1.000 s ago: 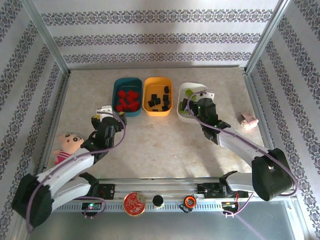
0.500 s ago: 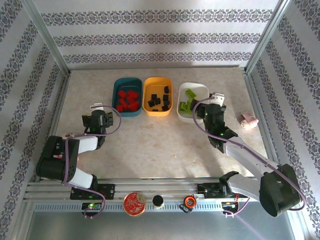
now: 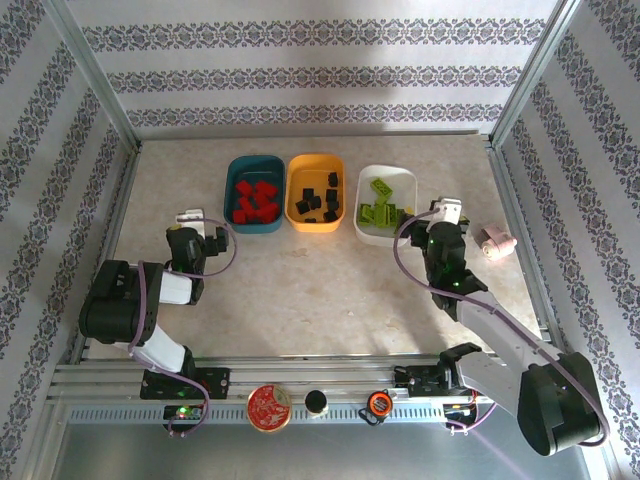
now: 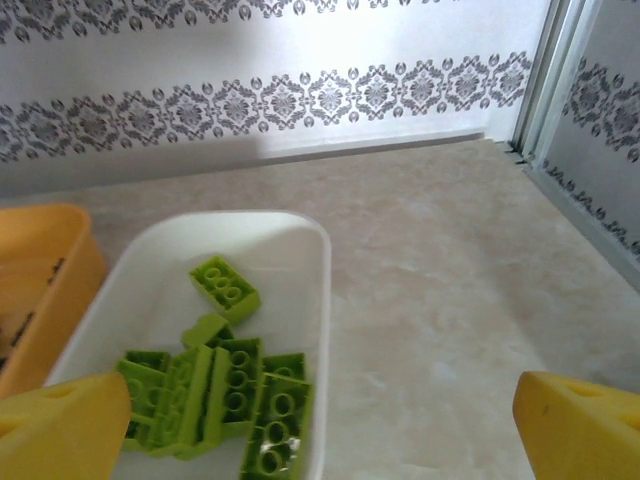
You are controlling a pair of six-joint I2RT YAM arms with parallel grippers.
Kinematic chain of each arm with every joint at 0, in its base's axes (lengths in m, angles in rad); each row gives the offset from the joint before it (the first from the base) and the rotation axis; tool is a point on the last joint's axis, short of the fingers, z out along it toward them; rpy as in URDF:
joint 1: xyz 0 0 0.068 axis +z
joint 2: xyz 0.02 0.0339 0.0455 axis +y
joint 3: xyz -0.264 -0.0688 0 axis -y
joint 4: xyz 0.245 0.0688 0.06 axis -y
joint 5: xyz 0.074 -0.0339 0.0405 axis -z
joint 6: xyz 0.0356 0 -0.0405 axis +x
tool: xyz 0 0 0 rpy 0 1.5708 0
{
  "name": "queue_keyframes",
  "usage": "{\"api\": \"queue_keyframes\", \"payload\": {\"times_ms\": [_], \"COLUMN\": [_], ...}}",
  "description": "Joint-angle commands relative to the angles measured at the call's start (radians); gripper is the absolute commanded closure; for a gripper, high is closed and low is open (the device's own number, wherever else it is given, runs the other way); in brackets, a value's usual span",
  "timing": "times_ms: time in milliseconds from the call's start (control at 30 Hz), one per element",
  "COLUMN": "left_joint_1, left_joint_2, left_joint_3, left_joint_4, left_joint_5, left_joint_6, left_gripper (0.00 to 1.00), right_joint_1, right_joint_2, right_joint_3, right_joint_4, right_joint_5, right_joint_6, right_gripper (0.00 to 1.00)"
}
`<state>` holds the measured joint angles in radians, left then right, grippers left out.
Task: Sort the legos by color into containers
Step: Reset both arms
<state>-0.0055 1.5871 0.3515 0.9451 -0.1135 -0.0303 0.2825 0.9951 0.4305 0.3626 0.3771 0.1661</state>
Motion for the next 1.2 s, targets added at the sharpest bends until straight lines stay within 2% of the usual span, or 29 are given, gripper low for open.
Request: {"api": "queue_keyframes", "payload": {"times_ms": [0,133,367,400,467,533,600,667,800,1167], "left_joint_1": [0.001,0.001,0.001,0.001,0.001,0.001,0.001,0.001,0.001,0.001], "left_joint_2": [0.009,0.006,0.007,0.005,0.007,0.007,0.007,0.006,0.007,0.006], "left_joint_3": [-0.019,0.013,0.02,0.023,0.026,0.027,0.027,0.029,0.031,0.03], "left_joint_4": [0.115,0.051,0.034,0.029,0.028,0.023,0.021,0.021,0.015,0.016], "left_joint_5": [-0.019,0.024,0.048,0.05,0.058,0.064,0.066,0.07,0.08,0.086], "left_joint_6": [-0.012,0.004,0.015,0.016,0.019,0.021,0.022,0.023,0.027,0.03], "left_gripper": [0.0,0.0,0.0,0.0,0.0,0.0,0.0,0.0,0.0,0.0], "right_joint_1": [-0.046,-0.131,-0.175,-0.188,-0.224,-0.233,-0.233,-0.239,-0.236,-0.235], "right_joint_2": [0.001,0.134,0.471,0.488,0.476,0.561,0.51,0.542,0.526,0.528], "right_joint_3": [-0.056,-0.081,-0.08,-0.073,-0.051,-0.08,-0.053,-0.067,-0.069,-0.07], "right_joint_4": [0.124,0.246,0.584,0.604,0.505,0.691,0.538,0.619,0.597,0.604], "right_joint_5": [-0.016,-0.077,-0.152,-0.177,-0.23,-0.229,-0.254,-0.24,-0.169,-0.168], "right_joint_6": [-0.138,-0.151,-0.188,-0.177,-0.148,-0.138,-0.146,-0.132,-0.114,-0.113], "right_gripper": [0.02,0.02,0.02,0.02,0.02,0.02,0.02,0.02,0.02,0.02]}}
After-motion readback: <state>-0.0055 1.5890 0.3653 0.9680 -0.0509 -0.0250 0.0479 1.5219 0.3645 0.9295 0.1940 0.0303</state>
